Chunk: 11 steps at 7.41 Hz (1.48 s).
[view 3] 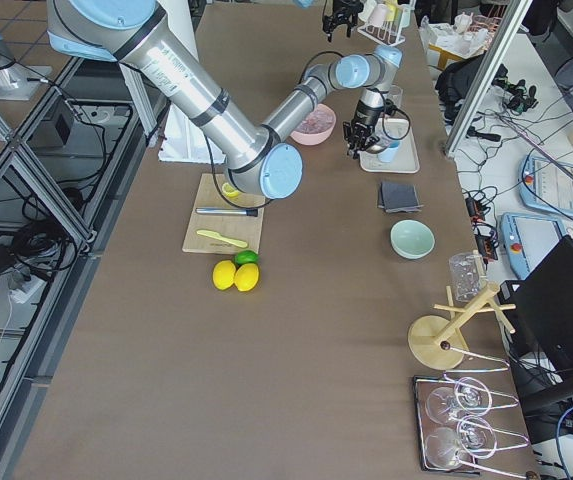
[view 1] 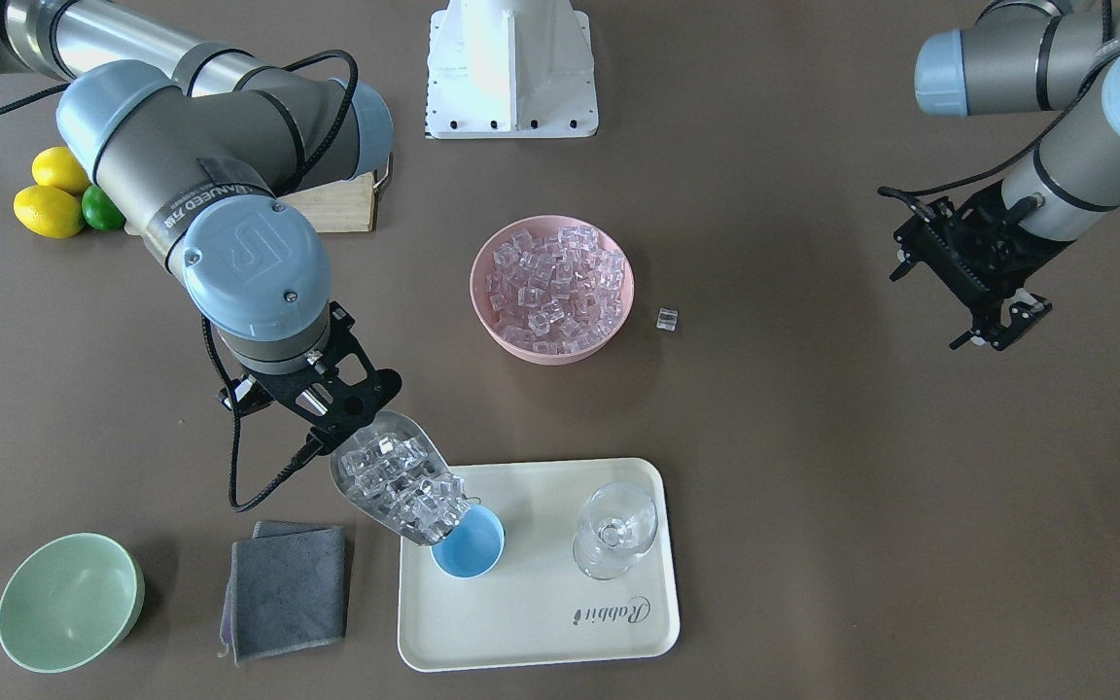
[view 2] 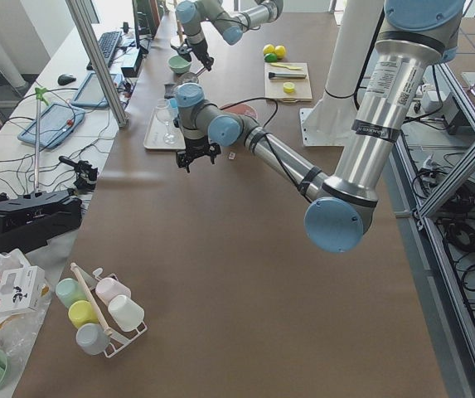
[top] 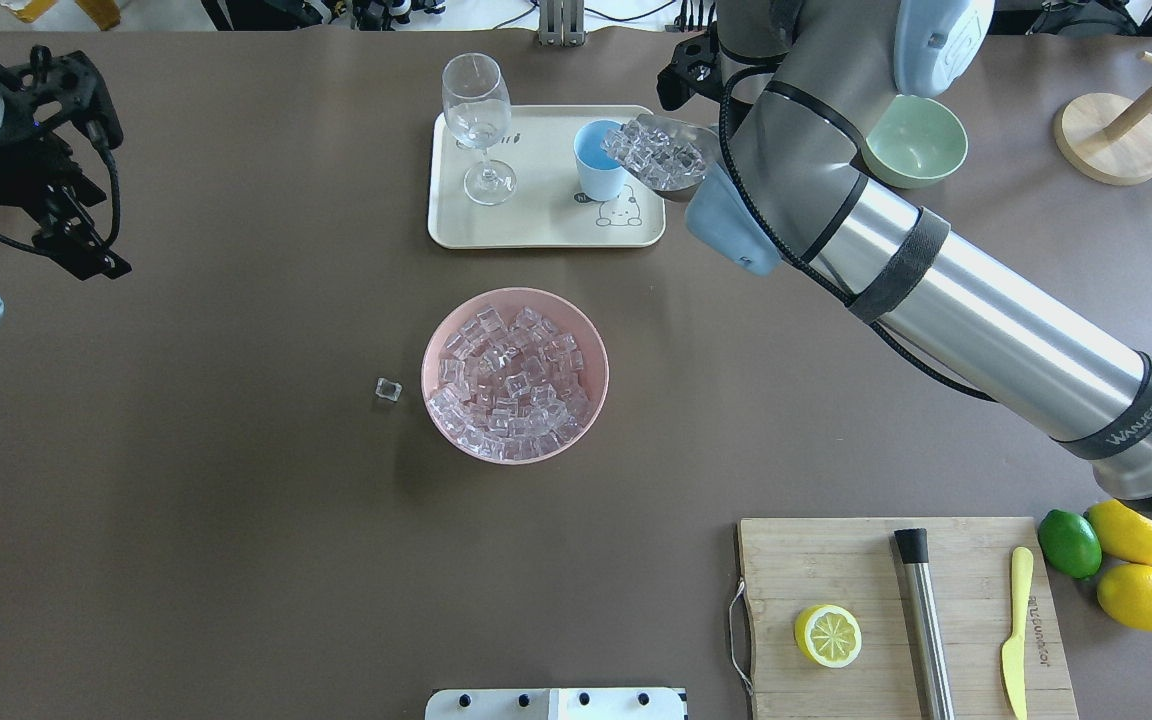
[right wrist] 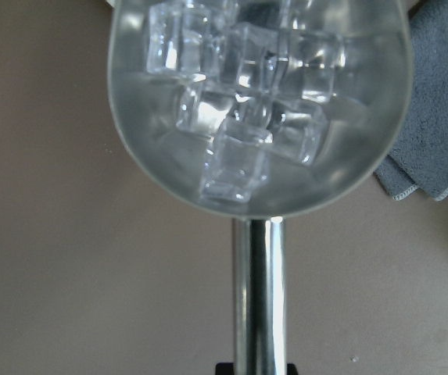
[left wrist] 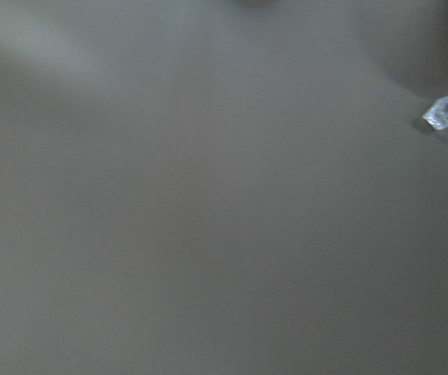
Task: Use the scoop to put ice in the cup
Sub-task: 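Move the scoop over the blue cup while the left arm retracts, then tilt the scoop with the right gripper to pour ice into the blue cup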
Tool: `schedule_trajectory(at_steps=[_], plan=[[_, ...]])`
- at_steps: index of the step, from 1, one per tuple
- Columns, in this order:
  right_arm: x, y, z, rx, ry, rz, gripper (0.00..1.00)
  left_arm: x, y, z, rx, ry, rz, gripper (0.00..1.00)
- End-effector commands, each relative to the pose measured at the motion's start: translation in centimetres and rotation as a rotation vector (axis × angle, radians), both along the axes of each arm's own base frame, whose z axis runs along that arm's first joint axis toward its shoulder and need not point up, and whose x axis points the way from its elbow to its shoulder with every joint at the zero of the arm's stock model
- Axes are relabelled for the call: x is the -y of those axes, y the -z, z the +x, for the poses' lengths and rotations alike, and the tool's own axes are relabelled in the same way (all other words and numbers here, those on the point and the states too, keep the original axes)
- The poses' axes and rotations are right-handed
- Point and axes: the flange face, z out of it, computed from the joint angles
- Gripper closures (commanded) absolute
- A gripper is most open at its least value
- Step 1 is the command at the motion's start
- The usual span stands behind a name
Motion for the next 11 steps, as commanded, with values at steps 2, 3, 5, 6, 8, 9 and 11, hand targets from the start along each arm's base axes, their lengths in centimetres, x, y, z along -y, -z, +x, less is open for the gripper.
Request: schedule_trajectory(at_steps=[2,3,5,6,8,9,11], plan=[[0.8,0.1,-0.7,-0.03,0.027,-0.019,1.0,3.0,-4.9,-9.9,-0.008,0.27,-0.285,0.01],[0.9,0.0,-0.9,-0.036,0.03,-0.025,1.0,3.8,-8.1,-13.0,-0.01,0.317,-0.38,0.01],[0.9,-0.1,-0.9,-0.046,0.045,-0.031,1.0,3.4,-12.3,-17.4,-0.019,0.386,-0.465,0.01],[0.9,0.7,-0.7,-0.052,0.06,-0.034,1.0,3.2,-14.7,-21.6,-0.007,0.466,-0.504,0.01],[0.6,2.0,-0.6,-0.065,0.061,-0.047,1.0,-0.9,-22.2,-27.3,0.01,0.566,-0.636,0.01],[0.8,1.8,-0.4,-0.079,0.069,-0.033,1.0,-1.6,-25.0,-29.8,0.008,0.606,-0.686,0.01],[0.8,1.7,-0.2,-0.103,0.077,-0.039,1.0,-1.8,-26.6,-29.8,0.017,0.607,-0.719,0.01]])
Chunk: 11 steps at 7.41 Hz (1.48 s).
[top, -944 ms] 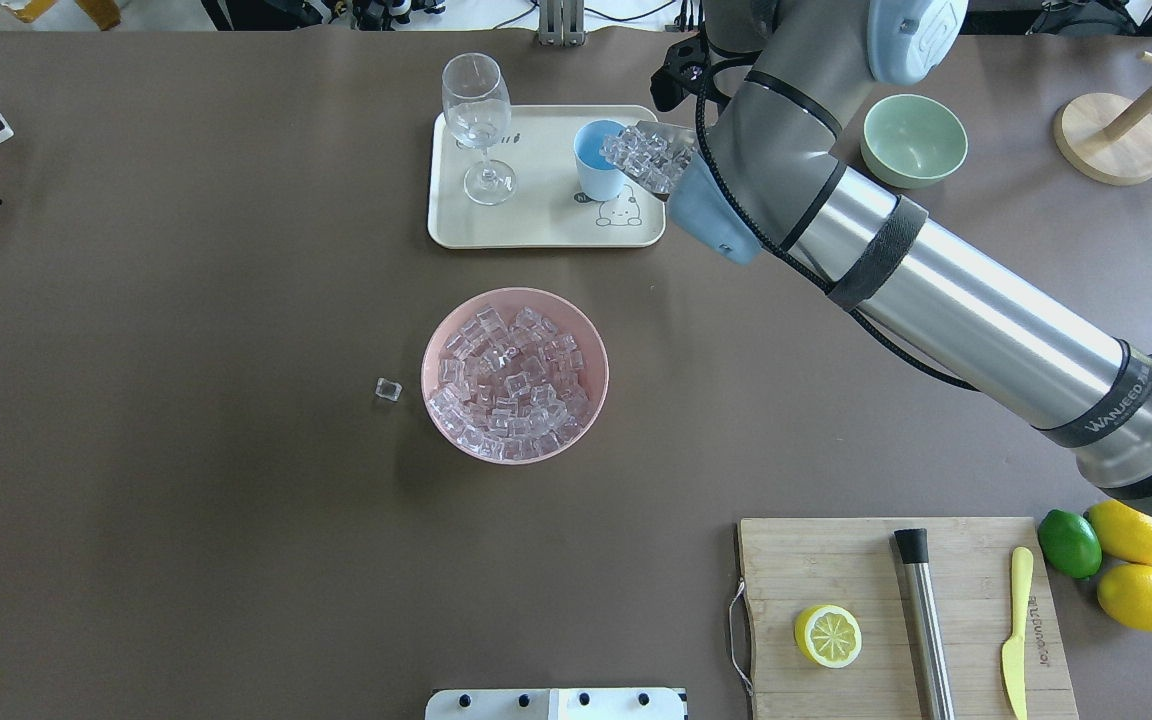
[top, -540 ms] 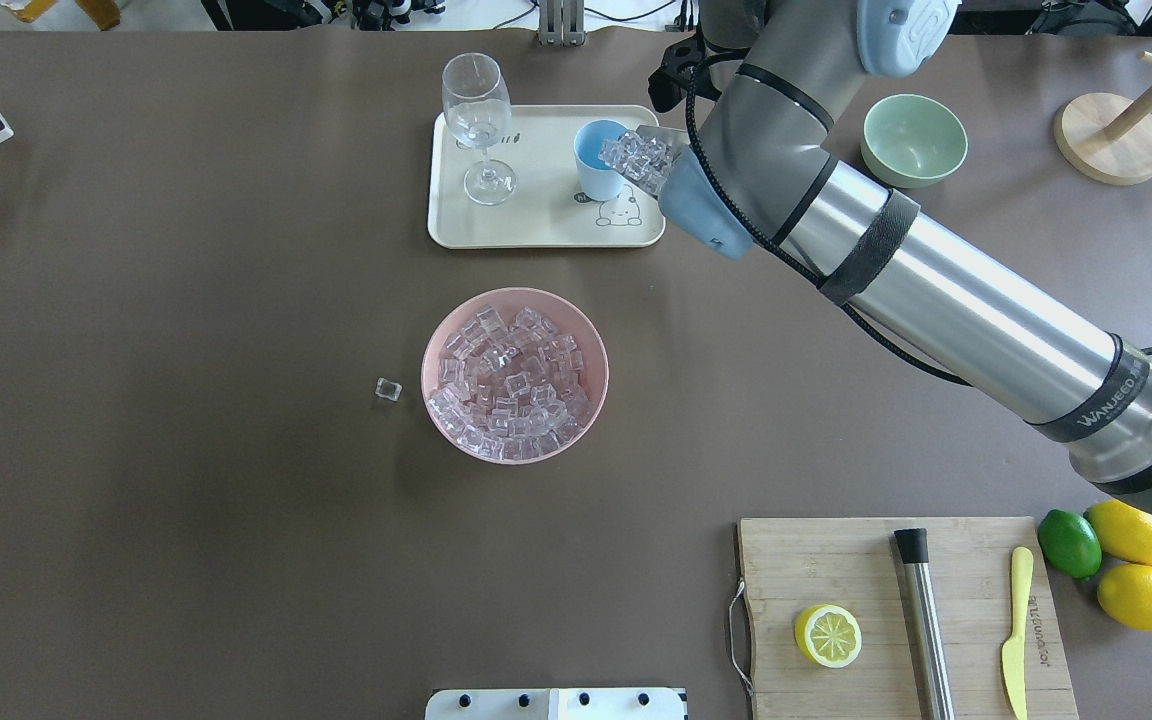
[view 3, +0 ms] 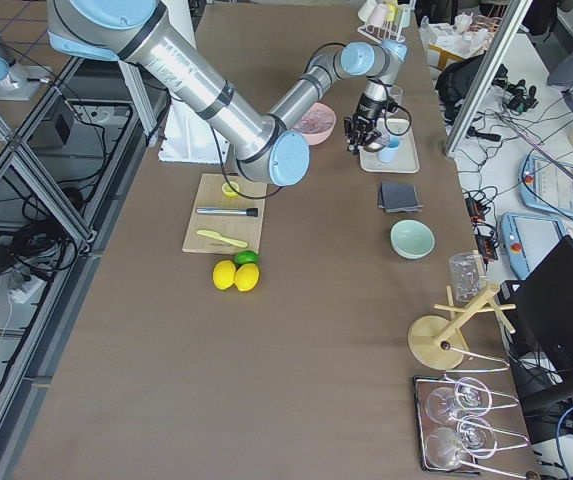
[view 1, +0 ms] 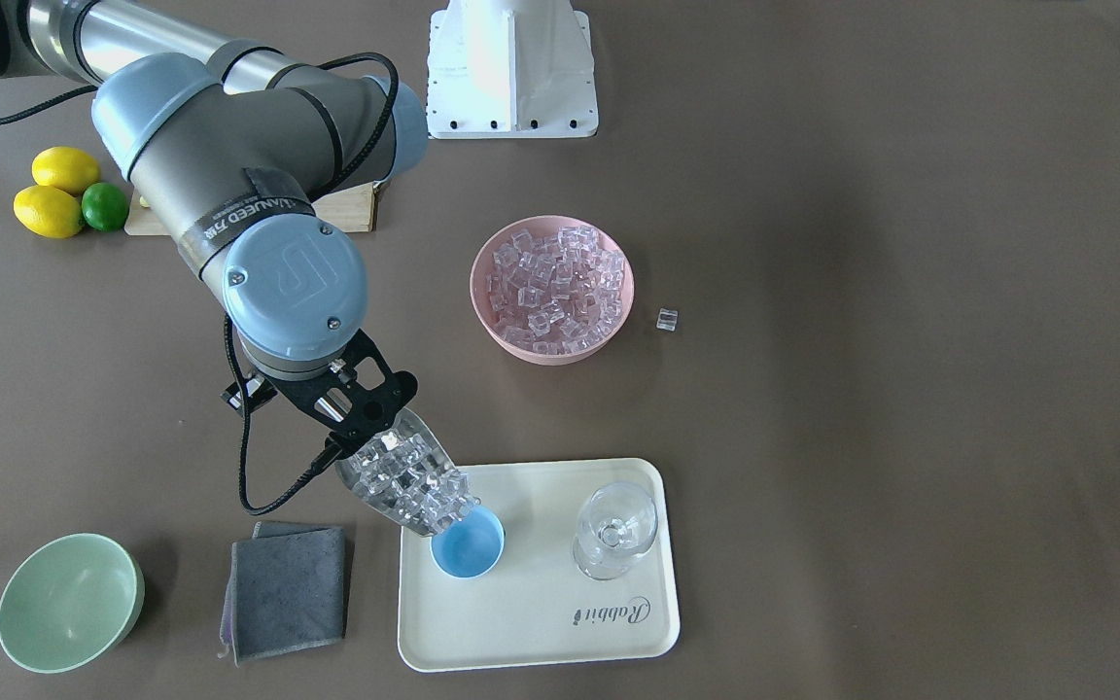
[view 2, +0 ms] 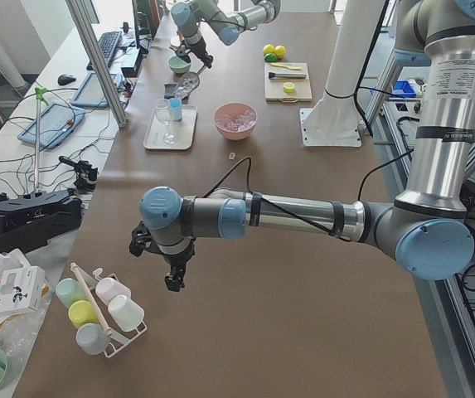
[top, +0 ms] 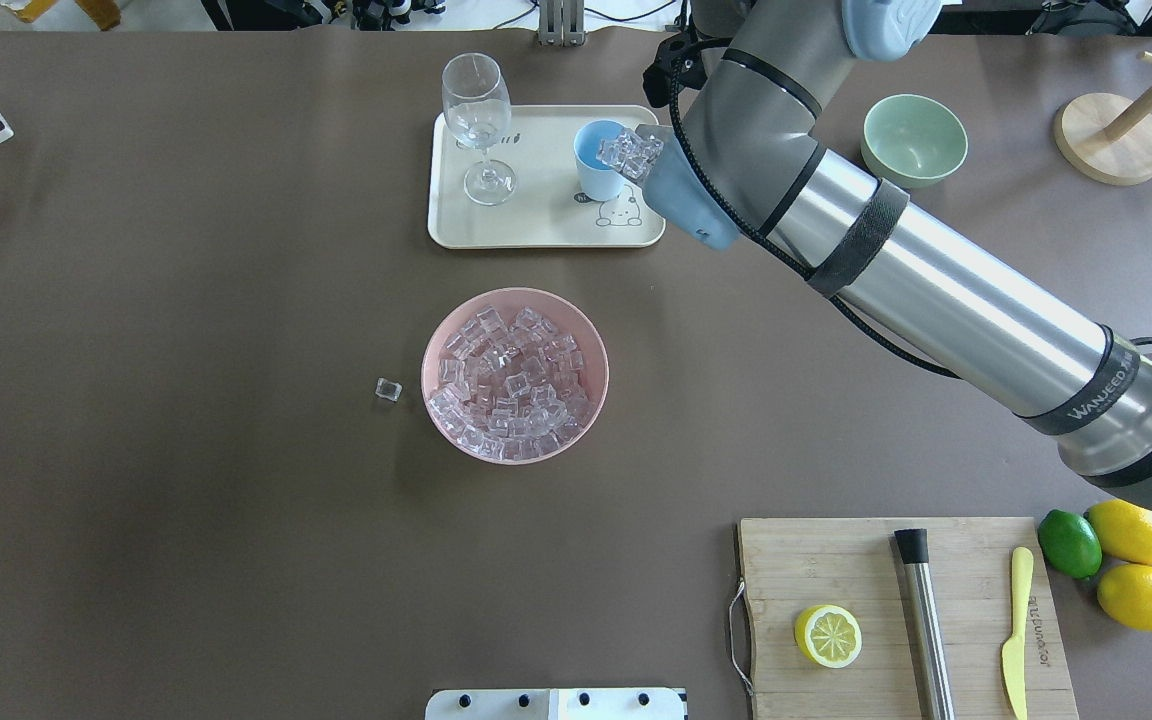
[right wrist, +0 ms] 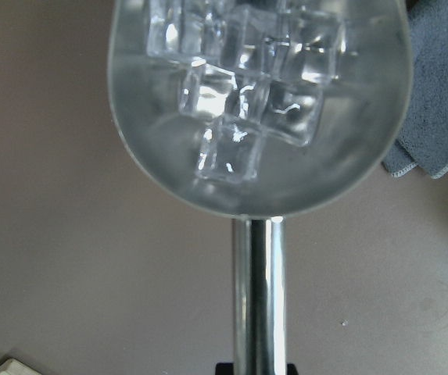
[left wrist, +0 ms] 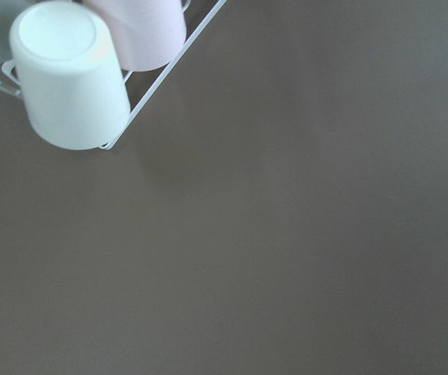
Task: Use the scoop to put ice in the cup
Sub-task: 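Tilt the scoop with the right gripper to pour ice into the blue cup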
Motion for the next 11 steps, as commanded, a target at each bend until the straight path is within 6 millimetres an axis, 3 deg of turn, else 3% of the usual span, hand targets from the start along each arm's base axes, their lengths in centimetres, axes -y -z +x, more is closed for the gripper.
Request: schedule_trajectory(at_steps=[1,3,7,11], plan=[[0.3,-0.6,0.0,-0.04,0.022,-0.005,1.0,-0.4,-1.5,-0.8,-0.003,0.015,-0.029,0.01],[0.3,-0.8,0.0,-0.046,0.038,-0.003,1.0,-0.6,-1.8,-1.0,-0.001,0.016,-0.032,0.01],[0.9,1.6,-0.3,-0.06,0.059,-0.013,1.0,-0.6,-1.9,-1.0,0.0,0.015,-0.034,0.01],[1.6,1.2,-0.4,-0.127,0.092,-0.024,1.0,-0.6,-1.9,-0.9,0.0,0.013,-0.035,0.01]])
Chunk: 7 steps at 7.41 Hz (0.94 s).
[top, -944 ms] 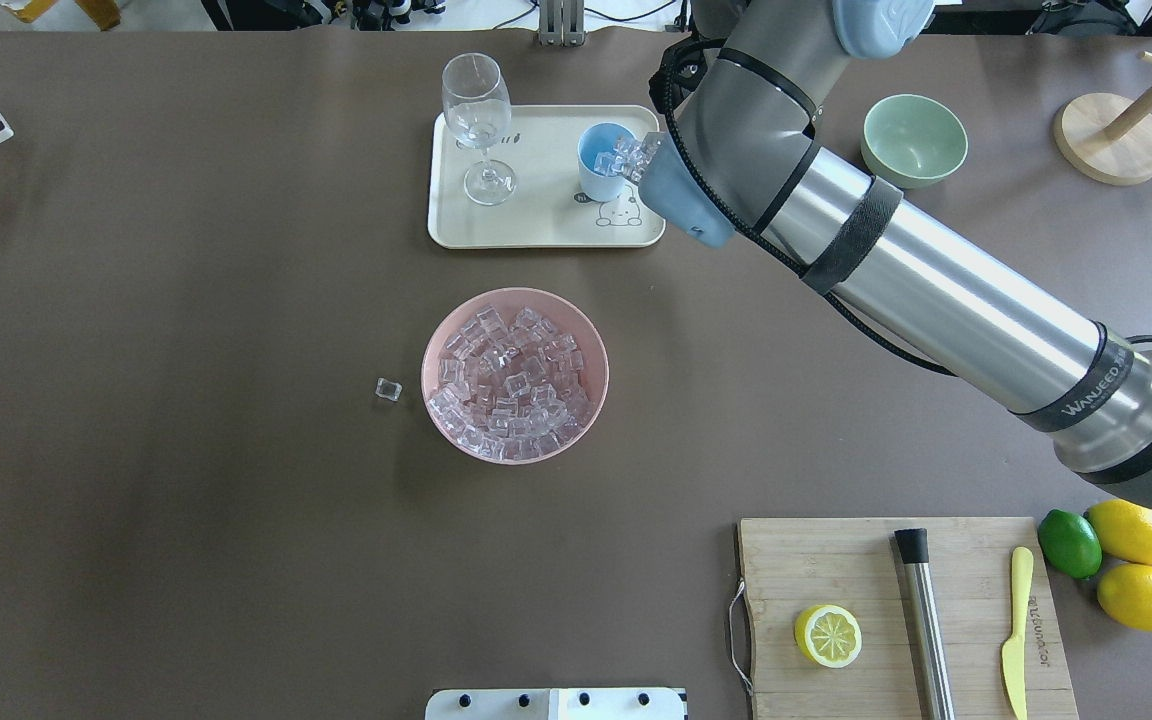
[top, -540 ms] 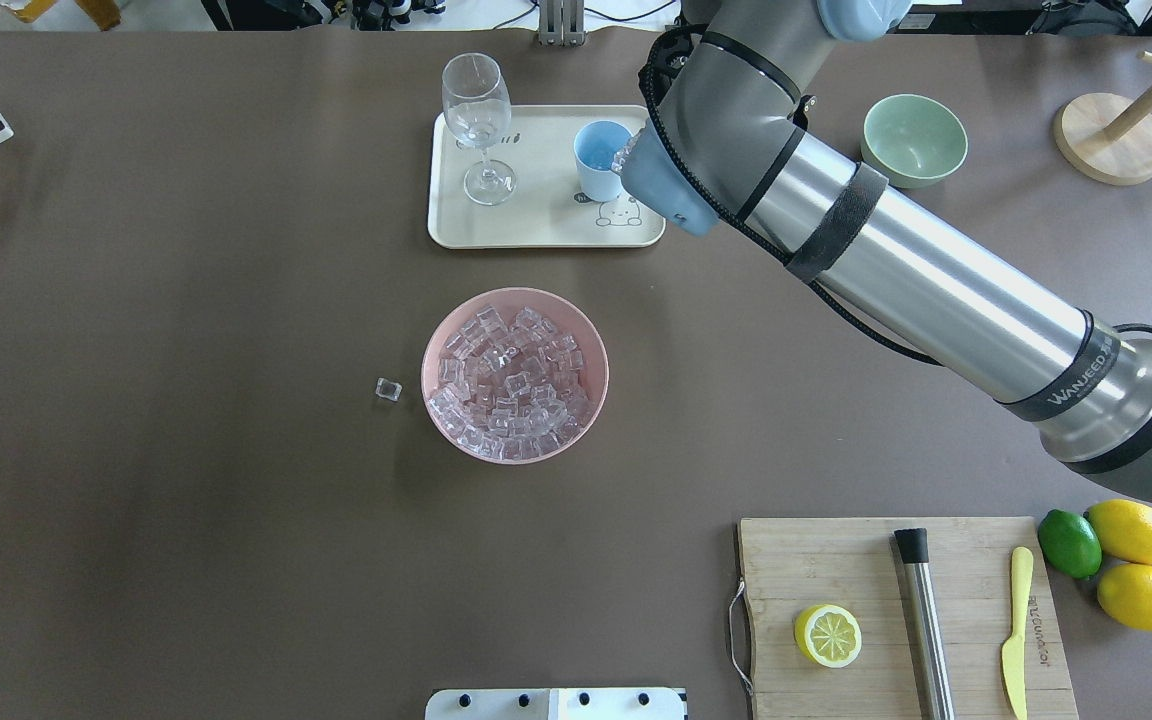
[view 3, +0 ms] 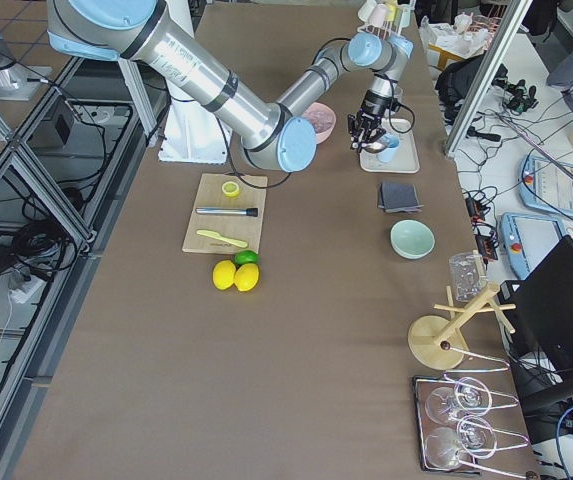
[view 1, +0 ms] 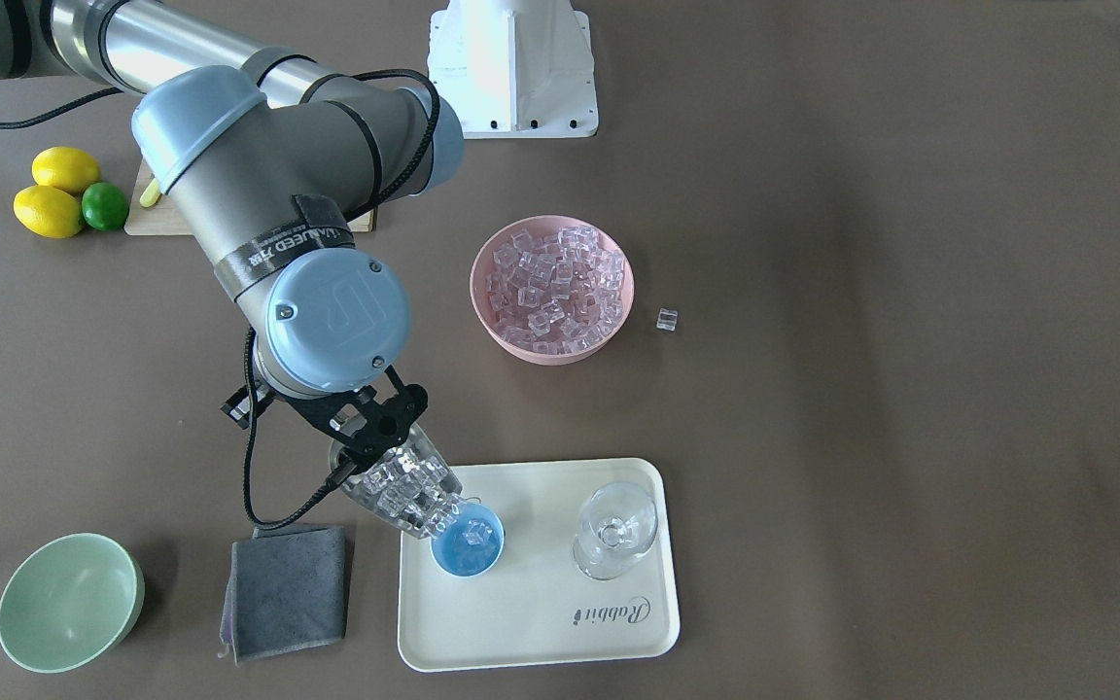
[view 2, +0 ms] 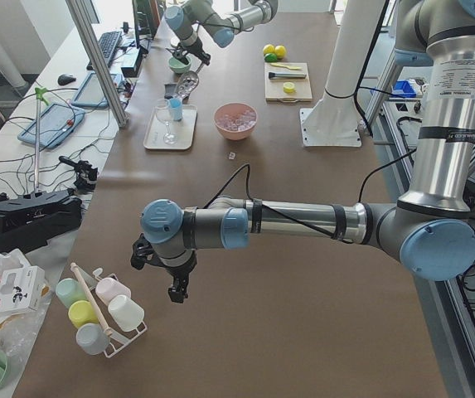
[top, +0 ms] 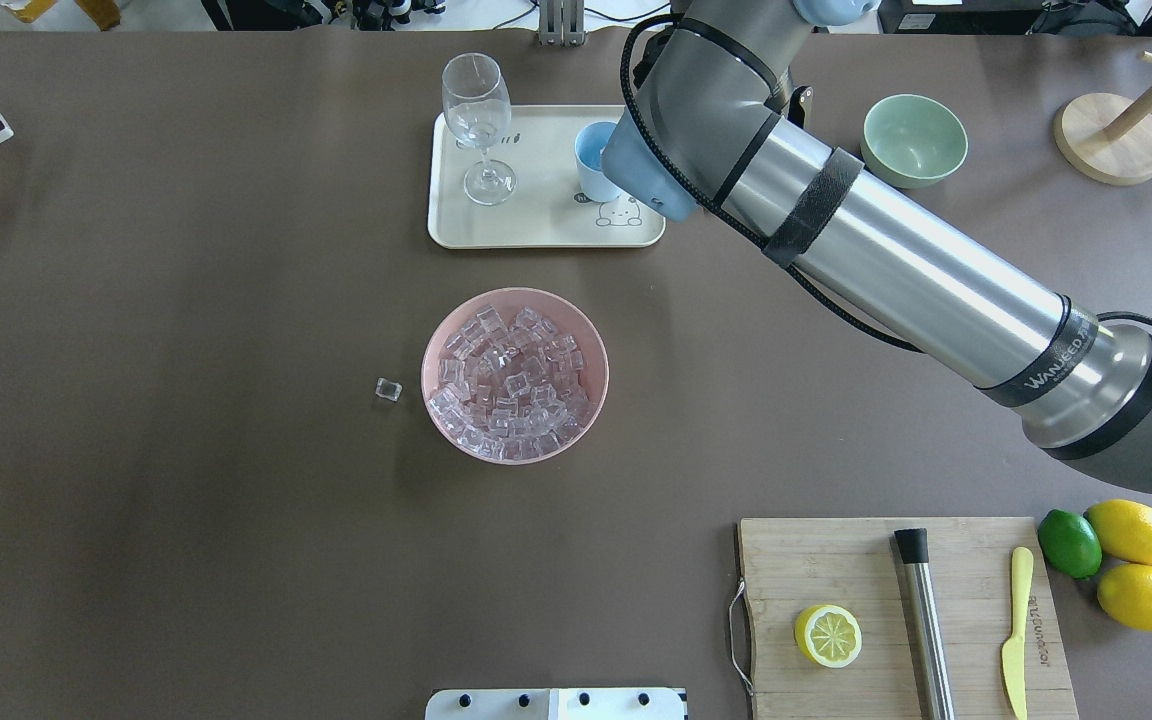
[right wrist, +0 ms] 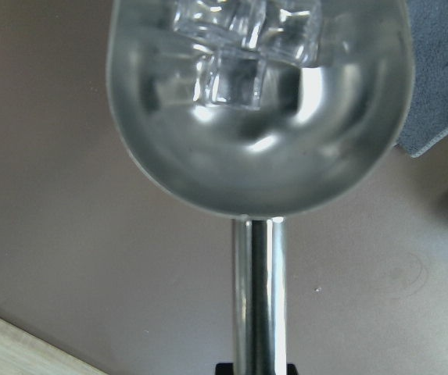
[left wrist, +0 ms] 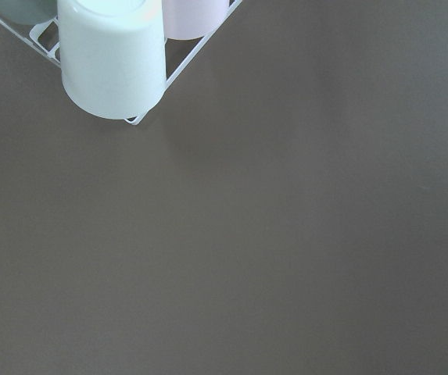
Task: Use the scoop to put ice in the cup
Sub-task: 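Tilt the scoop with the right gripper to pour ice into the blue cup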
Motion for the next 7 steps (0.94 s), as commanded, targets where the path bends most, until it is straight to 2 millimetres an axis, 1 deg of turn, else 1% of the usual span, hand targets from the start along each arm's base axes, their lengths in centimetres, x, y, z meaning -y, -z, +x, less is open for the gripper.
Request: schedule_trajectory(at_steps=[1,3,4,6,7], plan=[[0.0,0.2,0.4,-0.047,0.032,-0.008,1.0,0.0,0.0,0.0,0.001,0.0,-0.002,0.01],[-0.1,0.8,0.5,-0.058,0.032,-0.014,1.0,0.0,0.0,-0.1,0.0,0.001,0.0,0.01],[0.1,0.7,0.4,-0.067,0.032,-0.015,1.0,0.0,-0.1,0.0,0.001,0.0,-0.002,0.01],[0.5,1.2,0.1,-0.075,0.033,-0.018,1.0,0.0,-0.1,-0.1,0.001,0.001,-0.002,0.01],[0.9,1.9,-0.1,-0.081,0.035,-0.018,1.0,0.0,-0.1,-0.1,0.001,0.001,-0.002,0.01]])
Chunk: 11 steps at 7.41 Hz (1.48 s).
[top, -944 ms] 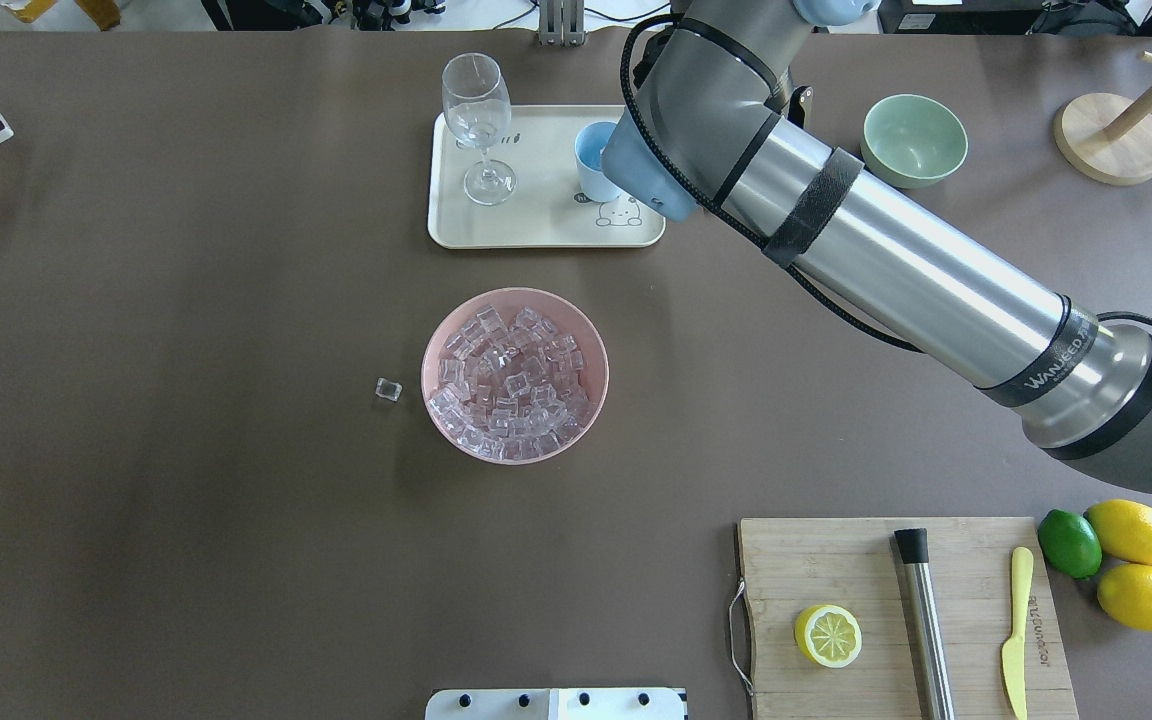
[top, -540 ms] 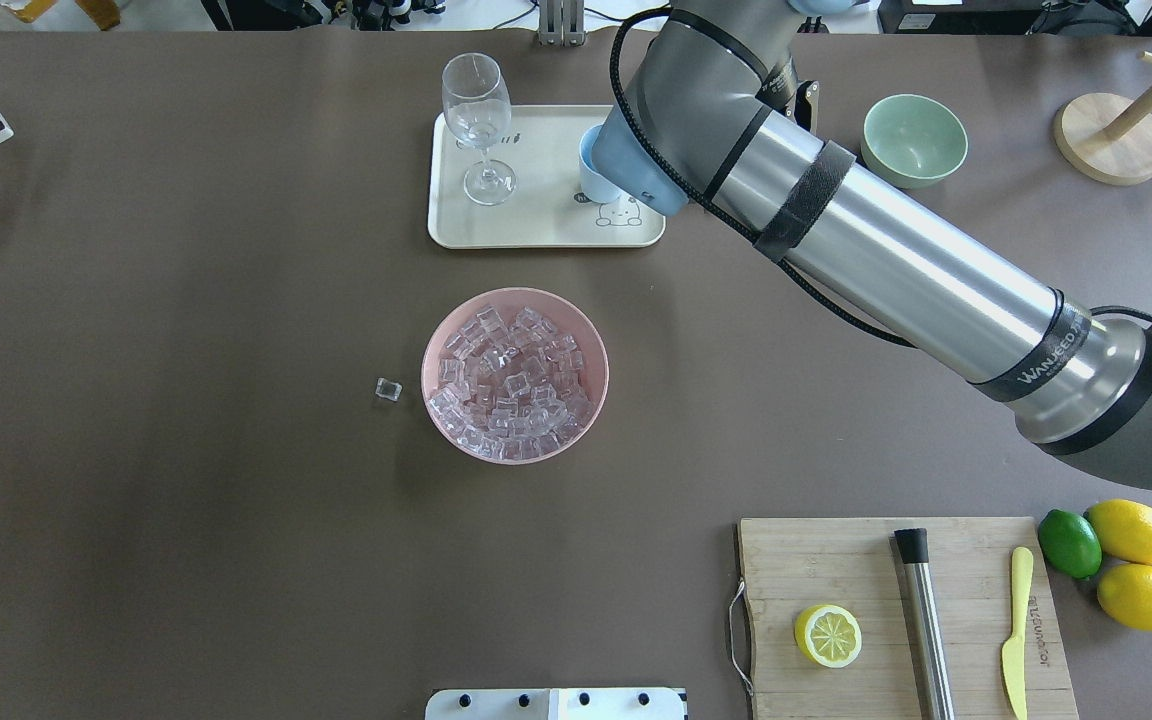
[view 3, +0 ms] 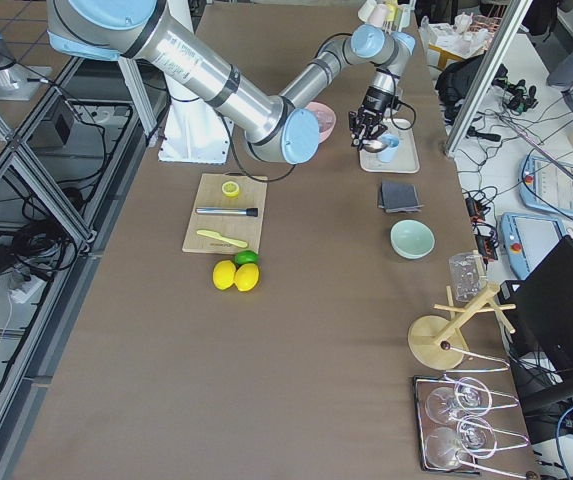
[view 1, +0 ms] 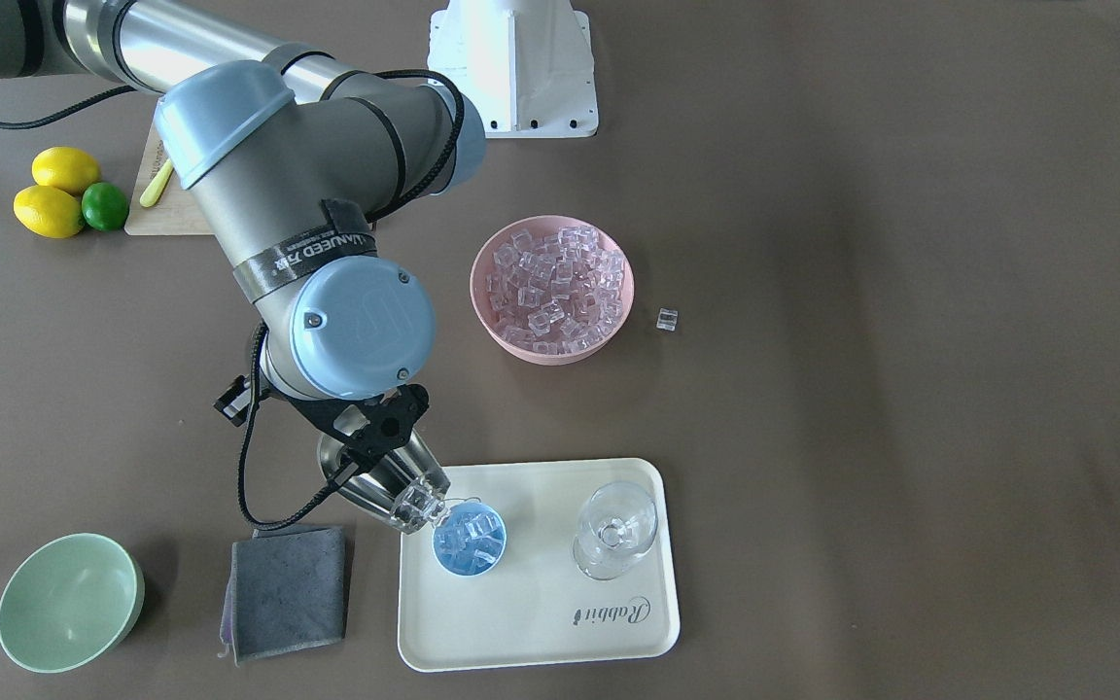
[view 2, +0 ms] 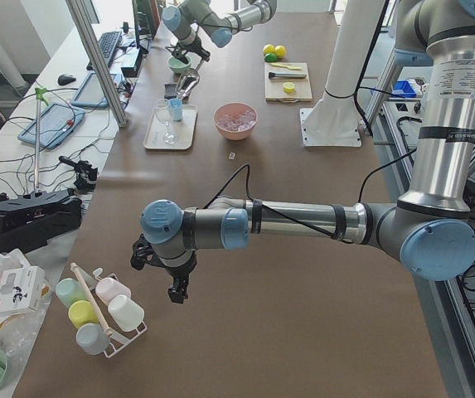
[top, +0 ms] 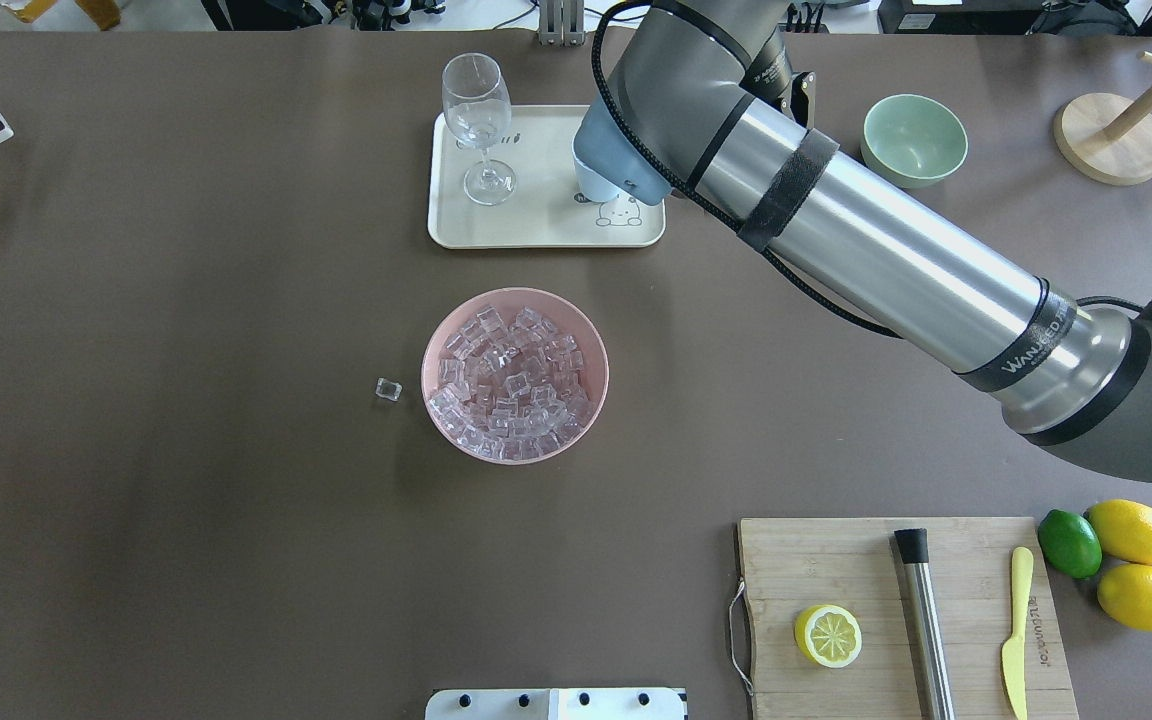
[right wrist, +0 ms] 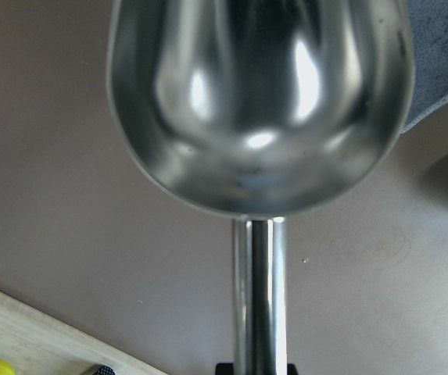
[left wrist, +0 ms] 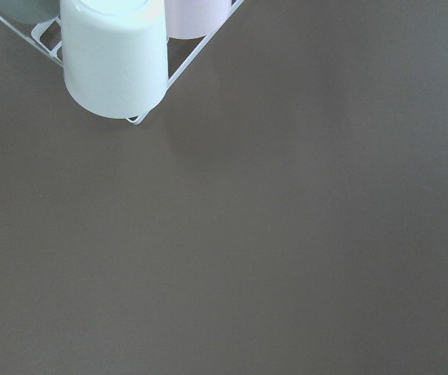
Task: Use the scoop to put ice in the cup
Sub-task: 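Tilt the scoop with the right gripper to pour ice into the blue cup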
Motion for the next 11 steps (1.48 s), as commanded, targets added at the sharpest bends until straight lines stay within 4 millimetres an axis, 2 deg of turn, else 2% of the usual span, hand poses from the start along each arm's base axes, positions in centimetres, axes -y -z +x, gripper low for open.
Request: schedule_trajectory(at_steps=[1,4,6,8,9,10,11], plan=[[0.4,1.5,-0.2,-0.025,0.003,-0.003,1.0,0.0,0.0,0.1,0.0,-0.001,0.0,0.01],[0.2,1.9,0.2,-0.047,0.004,-0.007,1.0,0.0,-0.7,-0.2,-0.001,0.003,-0.014,0.01],[0.2,3.0,0.3,-0.06,0.005,-0.012,1.0,0.2,-0.4,-0.1,0.0,0.002,-0.011,0.01],[0.2,3.2,0.4,-0.064,0.008,-0.004,1.0,0.4,-0.4,0.0,-0.002,0.0,-0.011,0.01],[0.1,4.2,0.5,-0.052,0.027,0.012,1.0,0.4,-0.4,0.0,-0.002,0.001,-0.012,0.01],[-0.7,3.4,2.9,-0.031,0.023,0.025,1.0,0.4,-0.3,0.0,-0.002,0.001,-0.01,0.01],[-1.5,0.7,7.3,0.032,-0.019,0.033,1.0,0.4,-0.4,0.0,-0.002,0.0,-0.011,0.01]])
